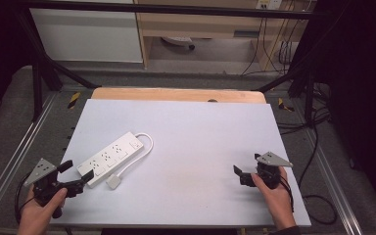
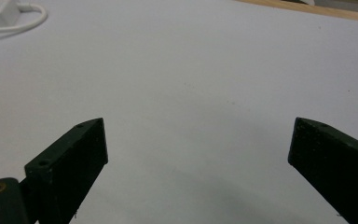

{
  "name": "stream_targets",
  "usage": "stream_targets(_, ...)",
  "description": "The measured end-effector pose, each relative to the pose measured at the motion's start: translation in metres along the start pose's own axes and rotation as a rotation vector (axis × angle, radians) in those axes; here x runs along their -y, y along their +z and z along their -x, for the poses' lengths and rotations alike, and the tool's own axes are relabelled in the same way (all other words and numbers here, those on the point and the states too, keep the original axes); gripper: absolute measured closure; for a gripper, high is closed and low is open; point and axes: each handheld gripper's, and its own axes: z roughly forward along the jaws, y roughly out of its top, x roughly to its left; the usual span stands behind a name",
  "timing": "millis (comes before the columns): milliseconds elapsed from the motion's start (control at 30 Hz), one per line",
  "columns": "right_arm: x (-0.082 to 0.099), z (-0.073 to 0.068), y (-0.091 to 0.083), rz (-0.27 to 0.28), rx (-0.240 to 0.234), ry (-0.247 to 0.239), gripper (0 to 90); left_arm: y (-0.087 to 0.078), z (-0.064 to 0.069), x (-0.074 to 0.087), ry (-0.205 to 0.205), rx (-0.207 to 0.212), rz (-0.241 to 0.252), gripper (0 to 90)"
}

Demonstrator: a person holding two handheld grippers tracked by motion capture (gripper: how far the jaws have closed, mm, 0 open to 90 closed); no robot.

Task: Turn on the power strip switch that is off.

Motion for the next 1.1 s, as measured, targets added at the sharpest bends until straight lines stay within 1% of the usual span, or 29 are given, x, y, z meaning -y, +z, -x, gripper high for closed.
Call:
stream_targets(33, 0.001, -0.001, 0.0, -0.008, 0.015, -0.012, 5.3, 0.001, 0.001, 0.0, -0.001, 0.002, 0.005, 7.6)
stream_targets(67, 0.001, -0.001, 0.0, -0.008, 0.015, -0.012, 5.3, 0.001, 0.001, 0.0, -0.001, 0.002, 0.005, 7.8)
stream_targets(100, 0.001, -0.001, 0.0, -0.013, 0.032, -0.021, 5.6, 0.001, 0.002, -0.001, -0.003, 0.011, 0.018, 7.8)
stream_targets(167, 0.0, -0.001, 0.001, -0.009, 0.038, -0.016, 5.6, 0.0, 0.002, -0.001, -0.004, 0.016, 0.026, 8.0)
stream_targets(233, -0.002, -0.002, -0.001, 0.008, 0.028, -0.015, 5.6, 0.0, 0.002, -0.001, -0.007, 0.017, 0.028, 8.3)
stream_targets(333, -0.002, -0.004, -0.001, 0.016, 0.016, -0.02, 5.3, 0.001, 0.002, -0.001, -0.01, 0.023, 0.025, 8.8)
stream_targets(400, -0.003, -0.004, -0.001, 0.018, 0.023, -0.024, 5.3, 0.003, 0.003, -0.001, -0.009, 0.03, 0.023, 9.2)
stream_targets(467, -0.003, -0.005, -0.003, 0.023, 0.018, -0.019, 5.3, 0.003, 0.003, -0.001, -0.007, 0.035, 0.019, 9.1)
stream_targets(533, -0.004, -0.006, -0.003, 0.031, 0.014, -0.026, 5.2, 0.002, 0.005, -0.002, -0.008, 0.039, 0.02, 8.9)
stream_targets(600, -0.004, -0.006, -0.003, 0.029, 0.011, -0.027, 5.2, 0.003, 0.006, -0.003, -0.002, 0.037, 0.022, 8.8)
stream_targets(633, -0.004, -0.008, -0.003, 0.027, 0.008, -0.033, 5.8, 0.001, 0.008, -0.005, 0.015, 0.027, 0.044, 9.1)
stream_targets(667, -0.004, -0.008, -0.003, 0.026, 0.003, -0.037, 6.1, 0.001, 0.008, -0.005, 0.015, 0.027, 0.044, 9.3)
stream_targets(700, -0.004, -0.009, -0.003, 0.023, -0.001, -0.039, 6.0, 0.001, 0.009, -0.006, 0.011, 0.028, 0.055, 9.3)
stream_targets(867, -0.005, -0.01, -0.004, 0.026, -0.014, -0.039, 6.1, 0.0, 0.011, -0.007, 0.004, 0.025, 0.057, 9.3)
stream_targets(1000, -0.006, -0.011, -0.004, 0.025, -0.019, -0.045, 5.4, 0.001, 0.012, -0.008, 0.004, 0.032, 0.05, 9.3)
stream_targets(1033, -0.006, -0.012, -0.004, 0.025, -0.019, -0.045, 5.4, 0.003, 0.013, -0.01, 0.013, 0.037, 0.048, 9.3)
stream_targets(1067, -0.006, -0.012, -0.004, 0.025, -0.019, -0.045, 5.4, 0.003, 0.013, -0.01, 0.013, 0.037, 0.048, 9.3)
stream_targets(1100, -0.006, -0.012, -0.004, 0.022, -0.02, -0.042, 5.0, 0.005, 0.015, -0.012, 0.021, 0.047, 0.048, 9.2)
